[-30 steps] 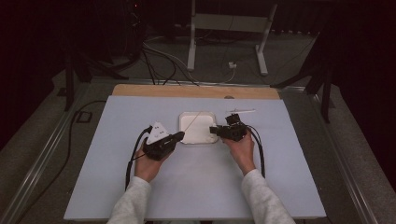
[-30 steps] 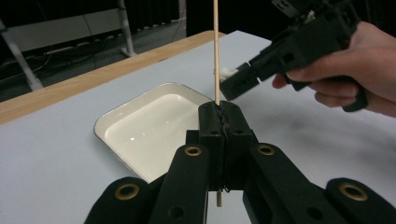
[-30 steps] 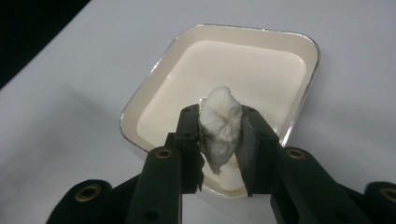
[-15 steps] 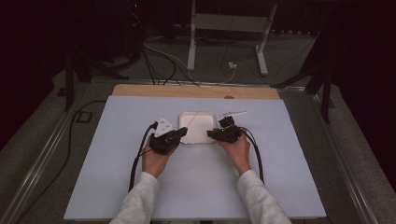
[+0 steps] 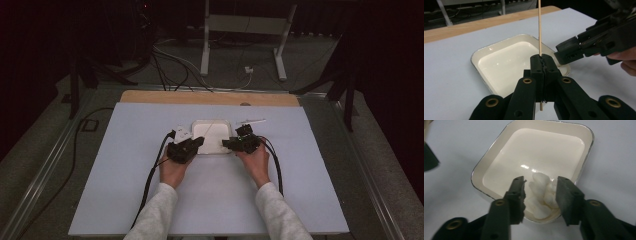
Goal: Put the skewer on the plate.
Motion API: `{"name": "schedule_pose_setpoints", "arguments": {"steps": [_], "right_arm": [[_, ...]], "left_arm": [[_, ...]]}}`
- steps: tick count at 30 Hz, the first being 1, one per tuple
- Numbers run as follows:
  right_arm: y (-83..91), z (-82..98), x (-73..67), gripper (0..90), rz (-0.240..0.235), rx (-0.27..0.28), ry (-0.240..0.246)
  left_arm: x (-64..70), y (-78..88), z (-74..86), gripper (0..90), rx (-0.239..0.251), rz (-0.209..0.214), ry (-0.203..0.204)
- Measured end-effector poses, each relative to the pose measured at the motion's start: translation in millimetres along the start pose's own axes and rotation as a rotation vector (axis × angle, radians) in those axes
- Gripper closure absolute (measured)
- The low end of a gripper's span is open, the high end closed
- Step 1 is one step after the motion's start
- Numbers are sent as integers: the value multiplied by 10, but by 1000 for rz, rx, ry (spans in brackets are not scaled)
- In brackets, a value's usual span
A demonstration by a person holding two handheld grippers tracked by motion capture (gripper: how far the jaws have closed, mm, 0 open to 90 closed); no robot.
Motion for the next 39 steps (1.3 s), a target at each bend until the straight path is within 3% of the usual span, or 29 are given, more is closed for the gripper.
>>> {"name": "schedule_pose_setpoints", "arguments": {"steps": [6,10,17,29,39], "right_arm": [[49,-7,0,416,-2,2,-16],[154,-63,2,315,33,41,10],[332,-128,-9,219,16,99,-11],[572,-53,-77,180,25,138,19],[701,-28,-131,171,18,156,41]], "left_arm": [[-45,-89,32,900,-8,-22,27],[-73,-141,51,900,-15,-36,52],[-150,-252,78,900,-24,-80,89],[-343,-413,198,900,-70,-166,157],[-426,-508,303,900,-111,-231,167]]}}
Point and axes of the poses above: each handheld gripper's, and its own axes: y roughly backward along the jaws, z roughly out of its underside, x roughly to its right, the point moved 10 cm from there along -y, roughly forward along the jaws, and after that the axes turned 15 degrees about y, right-handed, at the moved point
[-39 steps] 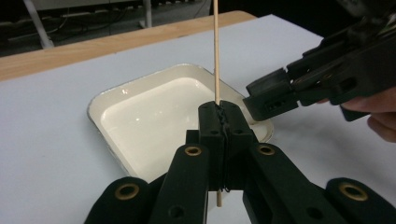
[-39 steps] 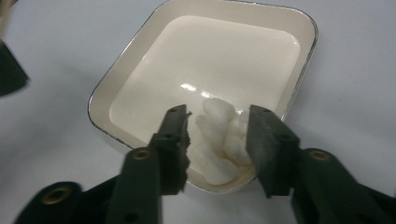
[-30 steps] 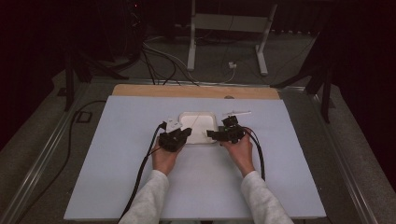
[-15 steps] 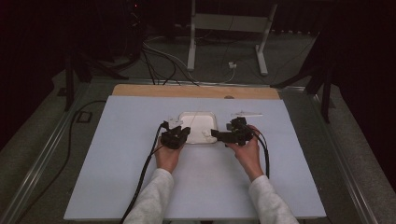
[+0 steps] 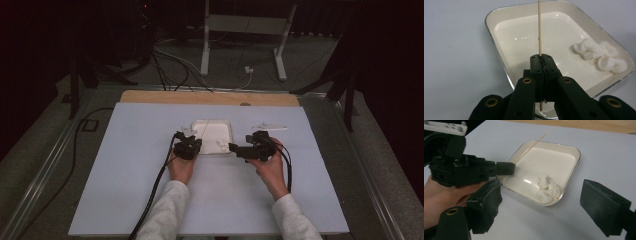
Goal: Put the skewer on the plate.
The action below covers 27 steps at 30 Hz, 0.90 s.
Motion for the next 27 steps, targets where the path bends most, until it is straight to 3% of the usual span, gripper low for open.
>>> {"name": "schedule_pose_setpoints", "arguments": {"steps": [11,17,21,27], "right_arm": [[79,6,-18,172,-1,11,9],[116,44,-15,171,0,9,7],[158,70,-14,167,2,11,11],[264,86,-2,163,10,22,23]], "left_arm": [[-25,-47,-12,893,-22,-19,41],[64,-34,6,658,-42,58,79],[180,16,2,602,-44,140,83],[273,215,-110,513,-3,207,72]]}}
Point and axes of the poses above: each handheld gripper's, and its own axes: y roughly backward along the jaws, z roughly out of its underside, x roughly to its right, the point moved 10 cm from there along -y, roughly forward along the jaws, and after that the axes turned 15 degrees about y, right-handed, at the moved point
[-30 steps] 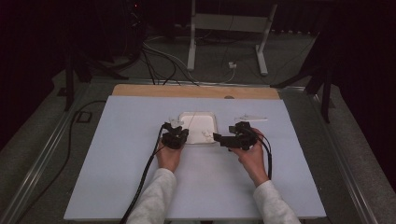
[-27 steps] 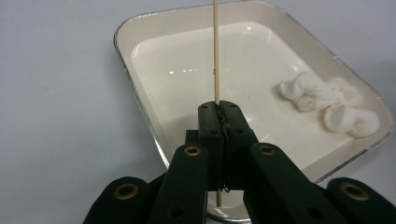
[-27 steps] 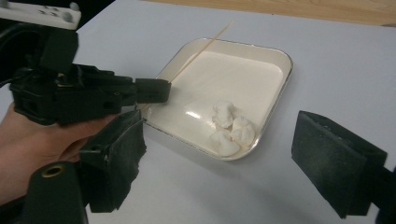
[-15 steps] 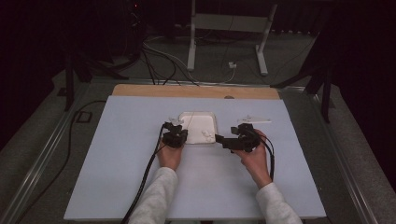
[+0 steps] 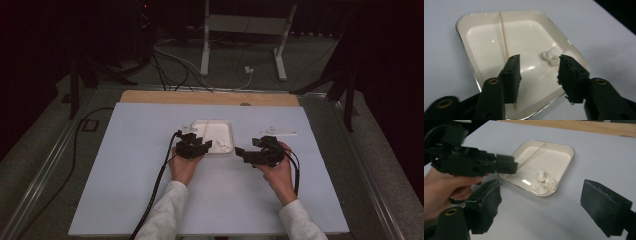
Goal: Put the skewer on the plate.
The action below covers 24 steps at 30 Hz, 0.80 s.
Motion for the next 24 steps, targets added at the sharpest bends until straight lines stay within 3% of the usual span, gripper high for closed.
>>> {"name": "schedule_pose_setpoints", "arguments": {"steps": [4,7,11,15,20,24], "right_arm": [[71,19,11,159,6,11,17],[113,31,21,155,11,20,23],[158,38,30,153,14,27,25],[196,52,43,151,21,35,29],[228,91,71,149,31,36,27],[257,115,101,145,42,44,28]], "left_arm": [[22,171,-69,389,-1,30,6],[34,338,-145,308,43,38,-17],[82,594,-234,193,94,84,-31],[131,860,-310,141,150,126,-69],[99,1115,-340,31,185,124,-129],[54,1282,-322,9,213,112,-181]]}}
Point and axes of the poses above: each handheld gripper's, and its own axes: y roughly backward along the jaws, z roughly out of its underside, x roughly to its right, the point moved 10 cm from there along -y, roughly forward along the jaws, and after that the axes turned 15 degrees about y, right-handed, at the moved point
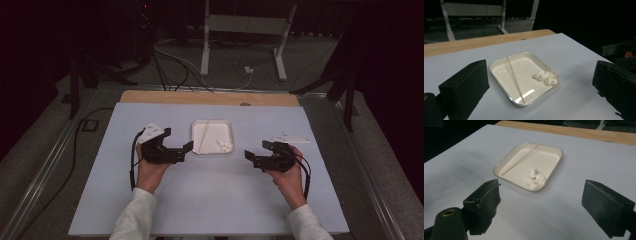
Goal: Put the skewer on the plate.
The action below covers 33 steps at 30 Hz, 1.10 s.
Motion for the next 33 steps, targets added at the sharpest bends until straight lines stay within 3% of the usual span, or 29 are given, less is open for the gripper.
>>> {"name": "schedule_pose_setpoints", "arguments": {"steps": [7,11,28,33], "right_arm": [[76,37,35,101,18,13,6],[128,72,64,83,38,18,14],[369,434,94,20,109,42,73],[430,504,122,19,122,56,56]], "left_arm": [[-49,218,21,8,37,-22,-60],[-144,336,27,8,65,-62,-95],[-413,661,265,8,91,-130,-139],[-482,757,332,8,107,-148,-140]]}}
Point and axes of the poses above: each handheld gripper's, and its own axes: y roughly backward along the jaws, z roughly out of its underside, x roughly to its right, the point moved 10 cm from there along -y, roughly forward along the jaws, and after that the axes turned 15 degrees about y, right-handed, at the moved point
